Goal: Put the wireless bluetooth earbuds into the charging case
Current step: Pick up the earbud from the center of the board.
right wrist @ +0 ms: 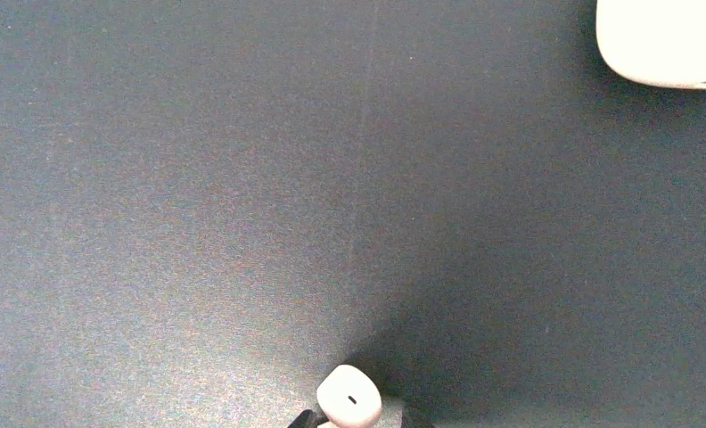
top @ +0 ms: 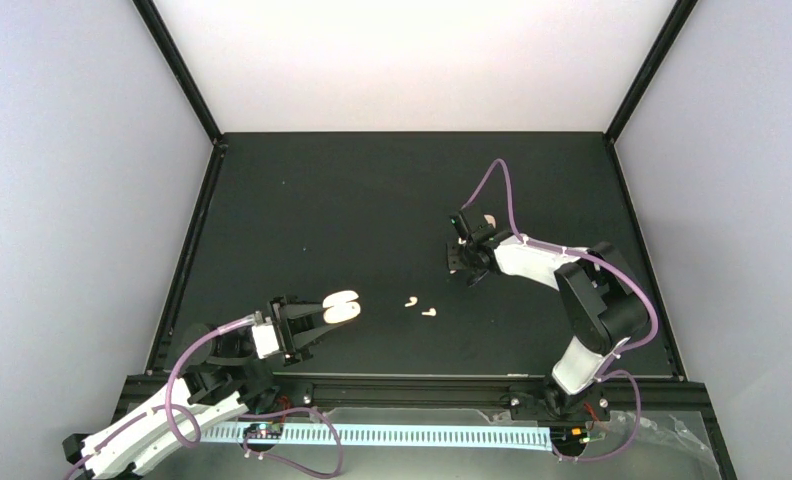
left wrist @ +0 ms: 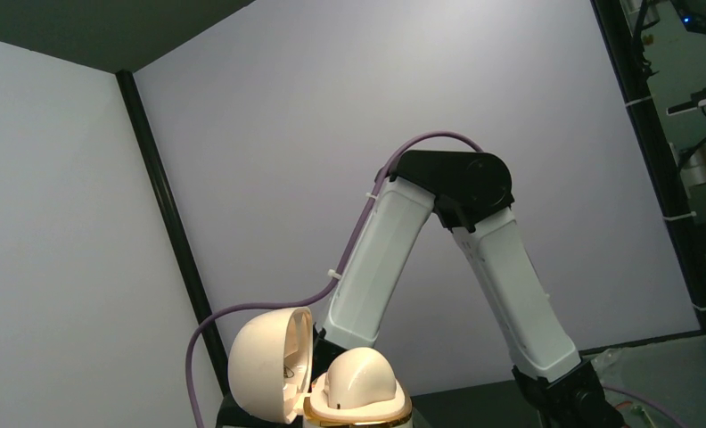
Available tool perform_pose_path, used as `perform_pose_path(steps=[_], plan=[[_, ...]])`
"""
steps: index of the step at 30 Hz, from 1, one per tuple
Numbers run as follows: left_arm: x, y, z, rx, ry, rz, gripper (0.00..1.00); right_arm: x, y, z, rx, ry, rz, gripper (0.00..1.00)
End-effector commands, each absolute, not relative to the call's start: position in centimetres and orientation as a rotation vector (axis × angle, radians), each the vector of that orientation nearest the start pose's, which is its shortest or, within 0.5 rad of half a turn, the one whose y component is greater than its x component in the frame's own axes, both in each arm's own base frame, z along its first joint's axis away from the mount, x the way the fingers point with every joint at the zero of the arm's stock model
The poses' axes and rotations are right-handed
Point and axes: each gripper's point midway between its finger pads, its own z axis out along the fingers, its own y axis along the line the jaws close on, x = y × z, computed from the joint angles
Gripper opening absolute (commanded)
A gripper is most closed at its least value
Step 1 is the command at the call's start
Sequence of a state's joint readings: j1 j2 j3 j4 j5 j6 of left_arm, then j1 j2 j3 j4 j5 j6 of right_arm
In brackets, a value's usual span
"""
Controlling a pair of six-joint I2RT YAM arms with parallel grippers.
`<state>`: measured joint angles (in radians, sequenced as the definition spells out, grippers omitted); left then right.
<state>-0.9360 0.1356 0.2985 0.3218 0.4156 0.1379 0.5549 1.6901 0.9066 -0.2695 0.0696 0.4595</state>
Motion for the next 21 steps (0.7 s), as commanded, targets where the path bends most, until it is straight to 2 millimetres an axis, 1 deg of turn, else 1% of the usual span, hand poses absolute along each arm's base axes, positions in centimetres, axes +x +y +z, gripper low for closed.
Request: perform_pose_path(steps=[1, 7, 12, 15, 21], plan=[[5.94, -19.57, 36.37, 0.892, 0.743, -0.927, 0.02, 33.91, 18.96, 2.81, -0.112, 2.648, 0.207, 0.22], [5.99, -19.61, 36.34, 0.893, 0.746, -0.926, 0.02, 33.80, 18.95, 2.58, -0.118, 2.655, 0.205, 0.20], [5.97, -19.61, 36.36, 0.892, 0.746, -0.928, 0.02, 33.89, 19.16, 2.37, -0.132, 2.668, 0.205, 0.21], [6.00, -19.69, 36.30, 0.895, 0.748, -0.929, 0.02, 34.07, 19.02, 2.40, -0.145, 2.673, 0.174, 0.23], [6.09, -19.83, 36.26, 0.899, 0.754, -0.930, 0.02, 34.09, 18.21, 2.10, -0.164, 2.695, 0.062, 0.22]])
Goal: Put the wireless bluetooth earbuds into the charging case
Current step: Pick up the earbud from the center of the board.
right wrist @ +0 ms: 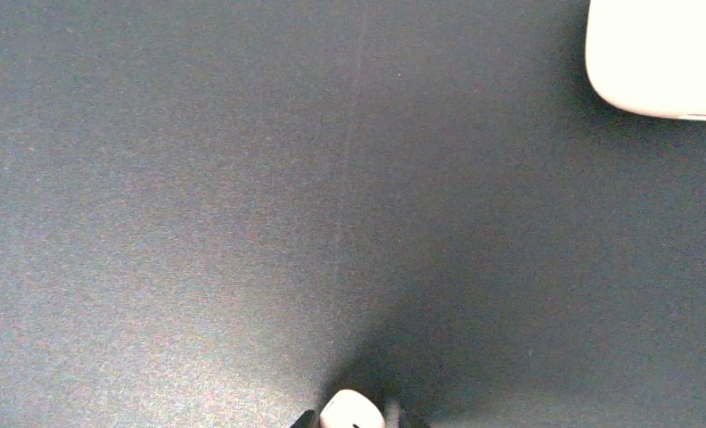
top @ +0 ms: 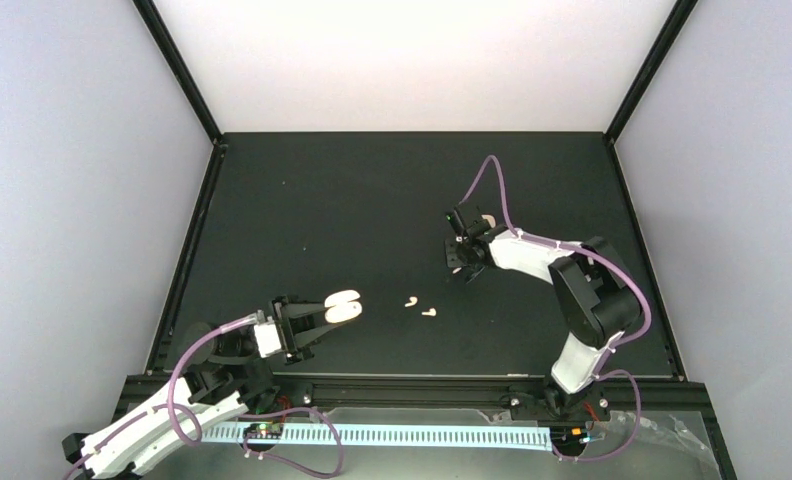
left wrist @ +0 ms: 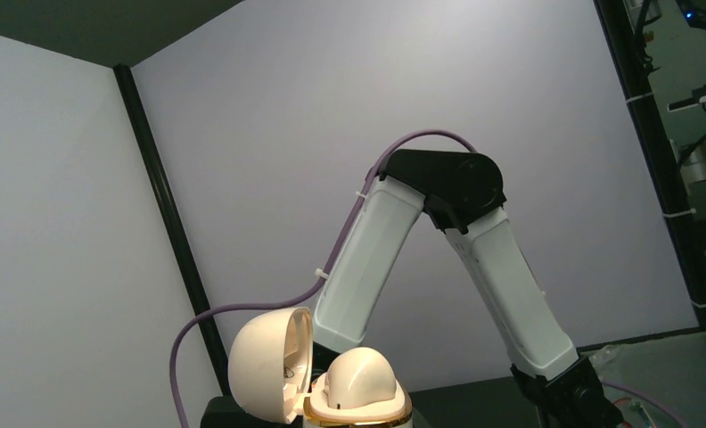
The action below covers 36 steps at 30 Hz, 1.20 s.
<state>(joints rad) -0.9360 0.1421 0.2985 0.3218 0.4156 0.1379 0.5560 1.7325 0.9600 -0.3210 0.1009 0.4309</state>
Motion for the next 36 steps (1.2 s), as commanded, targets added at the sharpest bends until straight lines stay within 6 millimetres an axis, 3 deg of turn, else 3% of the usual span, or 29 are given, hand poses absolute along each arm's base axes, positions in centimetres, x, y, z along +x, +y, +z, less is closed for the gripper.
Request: perform_pose_path(steps=[1, 10, 17, 29, 36], plan=[[6.1, -19.8, 36.2, 0.900, 0.754, -0.929, 0.01, 34.1, 18.1, 2.0, -0.170, 2.697, 0.037, 0.22], [5.9, -19.9, 36.3, 0.910, 0.751, -0.937, 0.02, 33.4, 18.2, 1.3, -0.203, 2.713, -0.015, 0.21], [5.8, -19.9, 36.3, 0.911, 0.749, -0.946, 0.02, 33.5, 18.4, 2.1, -0.182, 2.701, 0.011, 0.22], [5.7, -19.8, 36.3, 0.910, 0.749, -0.952, 0.01, 33.4, 18.3, 3.0, -0.177, 2.688, 0.015, 0.14], [5.8, -19.9, 36.2, 0.908, 0.754, -0.952, 0.02, 33.6, 18.3, 4.5, -0.178, 2.658, 0.024, 0.11]])
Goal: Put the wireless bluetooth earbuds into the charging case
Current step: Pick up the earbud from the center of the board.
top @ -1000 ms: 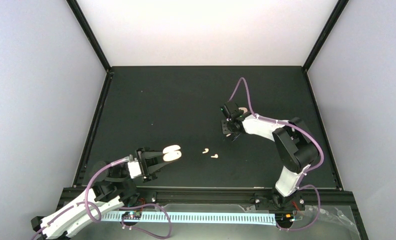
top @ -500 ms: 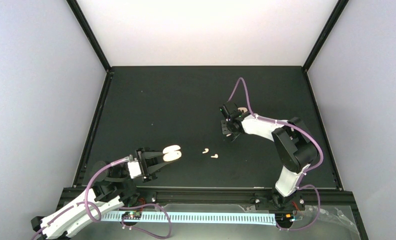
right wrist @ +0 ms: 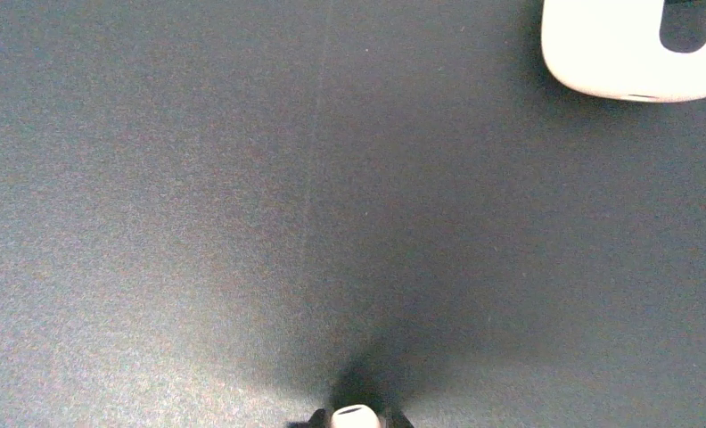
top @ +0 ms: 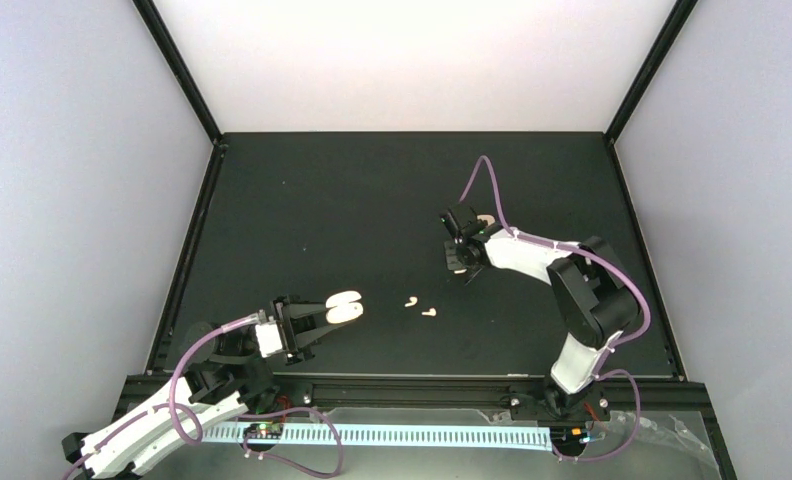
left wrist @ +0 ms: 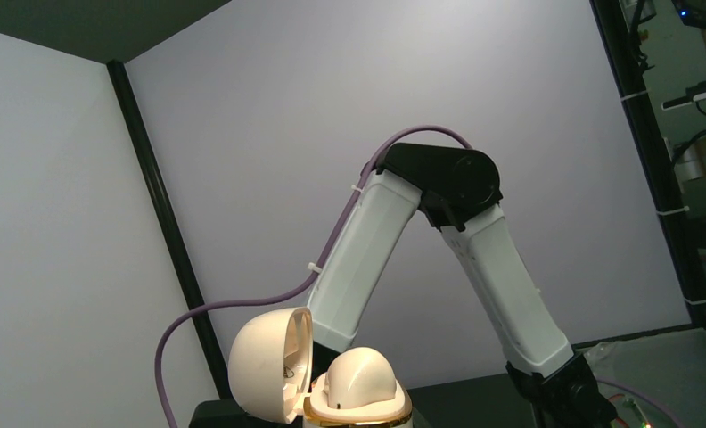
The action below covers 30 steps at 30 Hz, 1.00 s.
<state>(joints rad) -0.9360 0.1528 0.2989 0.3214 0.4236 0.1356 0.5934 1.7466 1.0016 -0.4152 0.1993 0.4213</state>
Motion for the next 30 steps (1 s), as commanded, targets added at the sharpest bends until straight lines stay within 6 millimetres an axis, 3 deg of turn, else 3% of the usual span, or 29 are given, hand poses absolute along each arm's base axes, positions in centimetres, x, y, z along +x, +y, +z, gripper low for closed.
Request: perform_pose_path(steps=[1, 12, 18, 23, 30], plan=[[5.8, -19.9, 36.2, 0.908, 0.755, -0.952, 0.02, 33.7, 18.3, 4.7, -0.182, 2.654, 0.025, 0.11], [5.9, -20.0, 36.1, 0.910, 0.763, -0.959, 0.02, 32.9, 18.6, 5.7, -0.248, 2.625, -0.031, 0.08], [6.0, -20.1, 36.0, 0.908, 0.775, -0.960, 0.01, 32.6, 18.6, 7.6, -0.247, 2.600, -0.014, 0.05], [6.8, -20.5, 35.5, 0.901, 0.813, -0.951, 0.02, 31.4, 18.8, 12.0, -0.308, 2.537, -0.017, 0.01], [8.4, -22.2, 35.2, 0.913, 0.871, -0.938, 0.01, 27.9, 17.4, 20.6, -0.409, 2.438, -0.055, 0.01]])
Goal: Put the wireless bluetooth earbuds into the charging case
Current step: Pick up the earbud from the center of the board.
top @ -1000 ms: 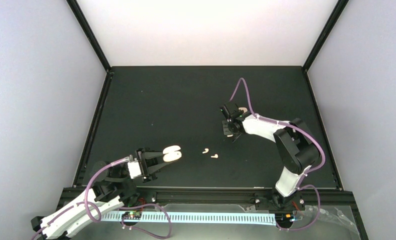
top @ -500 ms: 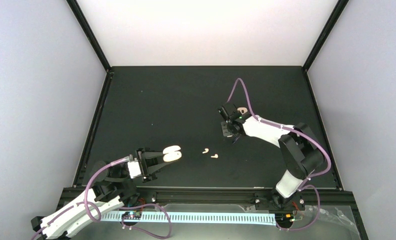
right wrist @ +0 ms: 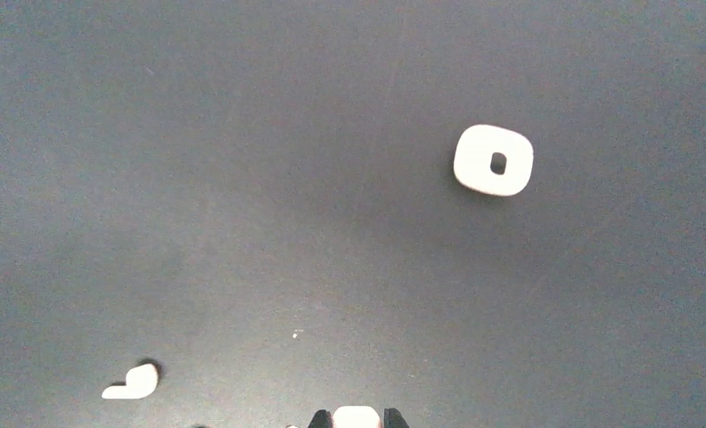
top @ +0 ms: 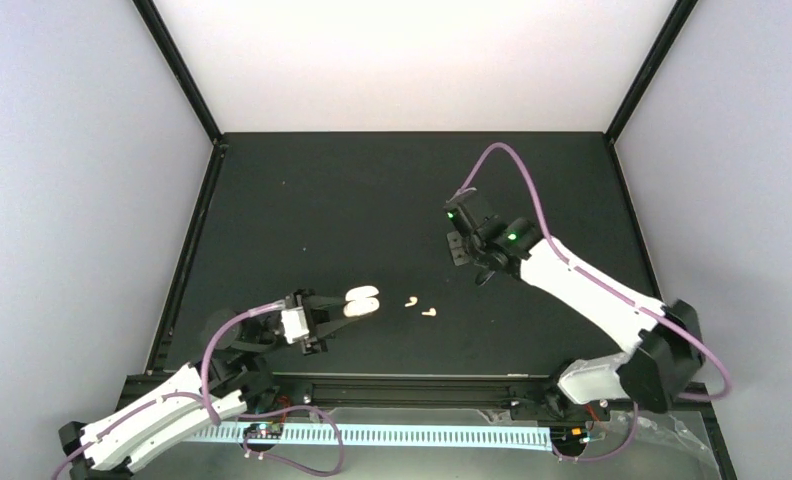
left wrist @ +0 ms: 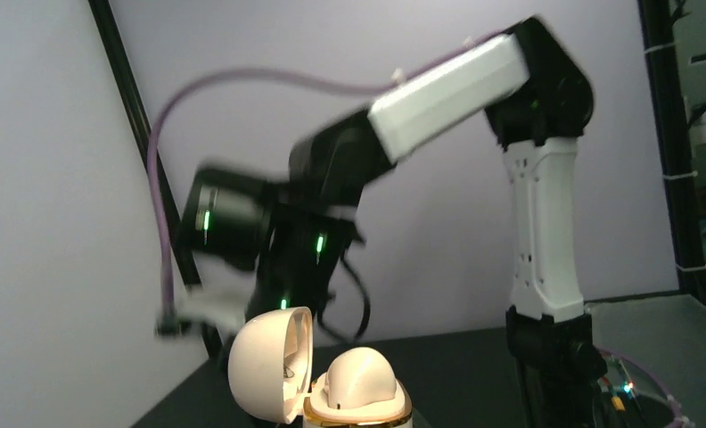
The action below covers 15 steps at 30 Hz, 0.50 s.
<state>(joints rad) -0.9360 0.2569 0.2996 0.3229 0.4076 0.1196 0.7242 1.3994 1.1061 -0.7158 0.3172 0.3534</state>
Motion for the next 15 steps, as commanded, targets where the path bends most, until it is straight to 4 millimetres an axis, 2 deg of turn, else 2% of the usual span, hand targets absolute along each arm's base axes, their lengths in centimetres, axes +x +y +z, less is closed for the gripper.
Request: perform_pose_path(steps=[1, 4, 8, 12, 15], plan=[[8.7, -22.4, 35.3, 0.902, 0.874, -0.943, 0.02, 27.3, 17.1, 21.7, -0.426, 2.423, -0.069, 0.01], [9.4, -23.1, 35.9, 0.873, 0.859, -0.955, 0.01, 25.8, 16.3, 25.1, -0.489, 2.368, -0.142, 0.01], [10.4, -25.0, 36.7, 0.894, 0.822, -0.941, 0.02, 24.1, 15.5, 29.0, -0.579, 2.286, -0.240, 0.01], [11.3, -27.8, 36.4, 0.989, 0.807, -0.915, 0.02, 23.4, 14.9, 31.6, -0.609, 2.212, -0.250, 0.01], [11.8, -28.9, 36.4, 1.020, 0.779, -0.885, 0.02, 22.8, 14.6, 32.7, -0.614, 2.182, -0.239, 0.01]])
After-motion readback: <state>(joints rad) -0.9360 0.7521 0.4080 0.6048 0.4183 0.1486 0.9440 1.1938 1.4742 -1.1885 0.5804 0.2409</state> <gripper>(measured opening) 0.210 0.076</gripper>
